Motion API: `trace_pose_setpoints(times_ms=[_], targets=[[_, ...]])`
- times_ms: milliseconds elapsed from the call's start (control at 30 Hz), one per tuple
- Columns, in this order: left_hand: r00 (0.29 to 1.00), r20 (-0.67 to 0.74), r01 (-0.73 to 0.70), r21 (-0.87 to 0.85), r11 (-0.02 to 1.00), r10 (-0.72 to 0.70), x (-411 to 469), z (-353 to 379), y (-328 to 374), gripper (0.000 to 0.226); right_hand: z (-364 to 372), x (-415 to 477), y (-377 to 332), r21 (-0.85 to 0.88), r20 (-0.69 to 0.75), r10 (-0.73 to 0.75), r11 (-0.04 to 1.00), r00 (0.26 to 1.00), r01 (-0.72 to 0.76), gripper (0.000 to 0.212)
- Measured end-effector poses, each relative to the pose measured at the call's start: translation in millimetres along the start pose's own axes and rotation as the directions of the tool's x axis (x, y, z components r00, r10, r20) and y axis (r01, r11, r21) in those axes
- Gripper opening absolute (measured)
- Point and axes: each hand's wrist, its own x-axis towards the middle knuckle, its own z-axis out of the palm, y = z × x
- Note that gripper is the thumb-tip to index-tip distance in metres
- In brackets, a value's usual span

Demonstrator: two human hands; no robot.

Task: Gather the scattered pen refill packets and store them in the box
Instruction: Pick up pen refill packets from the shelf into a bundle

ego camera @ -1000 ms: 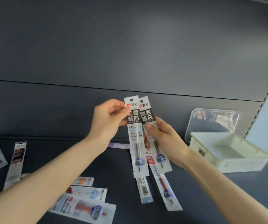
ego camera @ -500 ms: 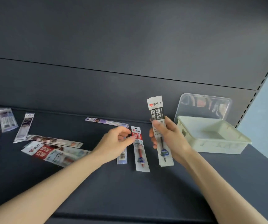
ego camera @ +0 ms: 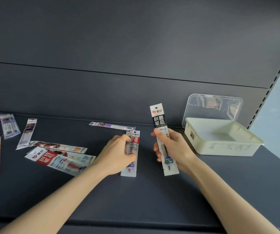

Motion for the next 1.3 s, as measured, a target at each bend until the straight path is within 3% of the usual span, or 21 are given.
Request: trace_pose_setpoints(times_ms=[100, 300, 400, 467, 567, 633, 733, 800, 933, 1000, 1100, 1233, 1300], targets=[[0.999, -0.044, 0.021, 0.146, 0.989, -0.014, -2, 1, 4, 0.065, 4, 0, 3, -0.030, -0.010, 0.010, 0.999, 1.000, -0.011, 0.028], [0.996, -0.073, 0.041, -0.008, 0.999, -0.042, -1, -7, 6, 0.029, 8, 0, 5, -0.050, -0.039, 0.005, 0.999, 0.999, -0.007, 0.026], [0.995, -0.086, 0.040, -0.051, 0.998, -0.044, -1, -8, 7, 0.023, 8, -1, 5, -0.077, -0.041, 0.008, 0.997, 0.999, -0.011, 0.028], [0.991, -0.106, 0.062, -0.175, 0.983, -0.082, 0, -9, 4, 0.022, 9, 0, 5, -0.039, -0.054, 0.006, 0.999, 0.999, -0.008, 0.028], [0.981, -0.143, 0.036, -0.520, 0.853, -0.129, -2, -16, 5, 0.024, 10, 1, 4, 0.082, -0.084, 0.005, 0.997, 0.996, 0.002, 0.030], [0.983, -0.154, -0.029, -0.663, 0.748, -0.098, -6, -18, 10, 0.028, 13, 0, 3, 0.165, -0.055, -0.002, 0.986, 0.998, 0.011, 0.032], [0.984, -0.177, -0.138, -0.653, 0.744, 0.027, -13, -14, 20, 0.027, 20, -3, 3, 0.239, 0.062, -0.045, 0.971, 0.997, 0.029, 0.041], [0.983, -0.163, -0.173, -0.653, 0.737, 0.087, -15, -9, 23, 0.023, 25, -3, 4, 0.306, 0.113, -0.060, 0.952, 0.992, 0.023, 0.030], [0.974, -0.212, -0.111, -0.758, 0.642, -0.083, -9, -14, 19, 0.014, 18, 0, -1, 0.437, 0.019, -0.066, 0.898, 0.998, 0.051, 0.026], [0.956, -0.205, -0.067, -0.847, 0.527, -0.208, -5, -19, 12, 0.012, 14, 0, -4, 0.481, -0.017, -0.083, 0.873, 0.996, 0.081, 0.024], [0.963, -0.083, -0.005, -0.956, 0.295, -0.255, -1, -22, 6, 0.015, 15, -2, -5, 0.372, -0.014, -0.065, 0.926, 0.998, 0.066, 0.028], [0.987, -0.013, 0.023, -0.976, 0.217, -0.161, -1, -22, 8, 0.020, 26, -10, -4, 0.222, 0.150, -0.080, 0.974, 0.985, 0.045, 0.041], [0.997, 0.002, 0.018, -0.978, 0.206, -0.074, -4, -23, 11, 0.025, 29, -14, -4, 0.165, 0.231, -0.145, 0.980, 0.962, 0.109, 0.038]])
